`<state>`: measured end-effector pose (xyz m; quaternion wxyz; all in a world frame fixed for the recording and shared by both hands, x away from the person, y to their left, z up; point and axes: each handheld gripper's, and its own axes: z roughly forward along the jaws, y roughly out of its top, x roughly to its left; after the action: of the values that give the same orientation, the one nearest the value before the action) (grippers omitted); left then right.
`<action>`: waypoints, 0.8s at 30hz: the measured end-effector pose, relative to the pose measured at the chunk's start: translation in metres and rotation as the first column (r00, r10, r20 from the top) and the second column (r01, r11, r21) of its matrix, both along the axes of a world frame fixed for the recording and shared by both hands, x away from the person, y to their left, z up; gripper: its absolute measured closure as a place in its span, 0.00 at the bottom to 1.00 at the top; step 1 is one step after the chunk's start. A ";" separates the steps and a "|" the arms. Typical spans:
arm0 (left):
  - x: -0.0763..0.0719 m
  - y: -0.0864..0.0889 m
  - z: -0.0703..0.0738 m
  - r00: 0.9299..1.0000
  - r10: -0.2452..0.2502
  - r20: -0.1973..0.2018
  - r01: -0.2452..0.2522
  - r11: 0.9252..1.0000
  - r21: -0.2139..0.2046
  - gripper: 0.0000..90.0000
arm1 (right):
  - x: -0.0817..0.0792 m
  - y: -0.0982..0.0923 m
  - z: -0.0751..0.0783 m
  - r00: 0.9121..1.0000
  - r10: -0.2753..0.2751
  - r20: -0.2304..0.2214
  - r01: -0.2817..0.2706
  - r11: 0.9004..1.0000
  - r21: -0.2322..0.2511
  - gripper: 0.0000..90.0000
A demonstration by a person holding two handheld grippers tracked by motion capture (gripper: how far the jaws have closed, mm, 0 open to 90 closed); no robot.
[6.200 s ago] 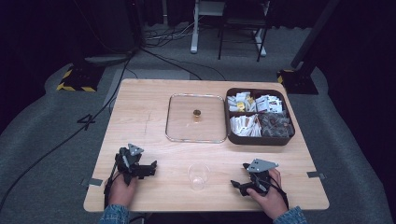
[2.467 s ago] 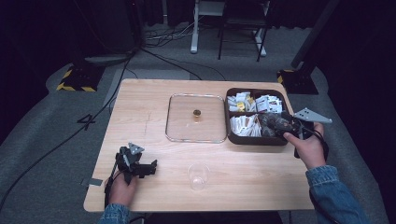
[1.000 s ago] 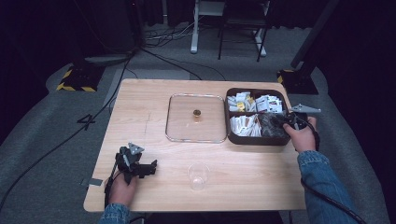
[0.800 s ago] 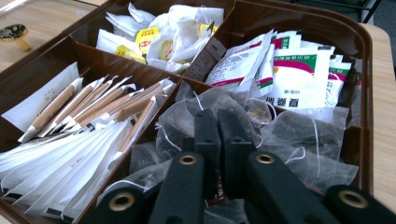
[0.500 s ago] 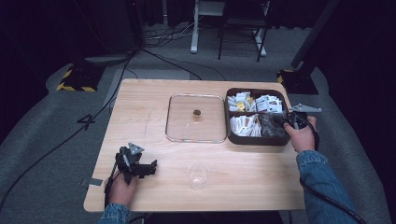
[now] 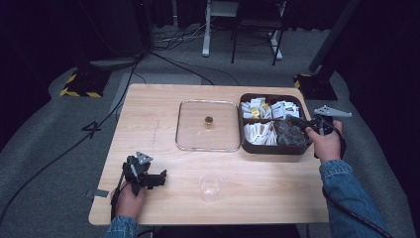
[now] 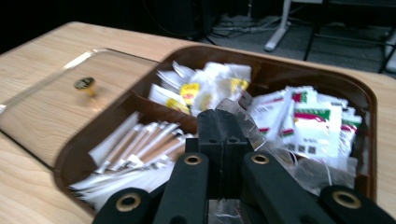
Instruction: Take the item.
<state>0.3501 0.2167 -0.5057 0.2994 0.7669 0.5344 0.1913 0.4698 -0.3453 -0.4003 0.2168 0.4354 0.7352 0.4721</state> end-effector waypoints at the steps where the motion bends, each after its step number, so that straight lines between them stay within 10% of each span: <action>1: 0.000 0.000 0.000 1.000 0.000 0.000 0.000 1.000 0.000 0.00 | -0.002 0.001 0.003 1.000 0.008 0.004 -0.008 1.000 0.007 1.00; 14: 0.000 0.000 0.000 1.000 0.000 -0.001 0.000 1.000 0.000 0.00 | -0.029 0.029 0.032 0.985 0.162 0.064 -0.166 0.984 0.063 1.00; 24: 0.000 0.000 0.000 1.000 -0.002 -0.002 0.002 1.000 0.002 0.00 | -0.053 0.063 0.048 0.956 0.282 0.077 -0.288 0.953 0.094 1.00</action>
<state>0.3496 0.2168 -0.5056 0.2982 0.7679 0.5339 0.1908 0.4169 -0.2824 -0.3524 0.1462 0.3205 0.7575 0.5497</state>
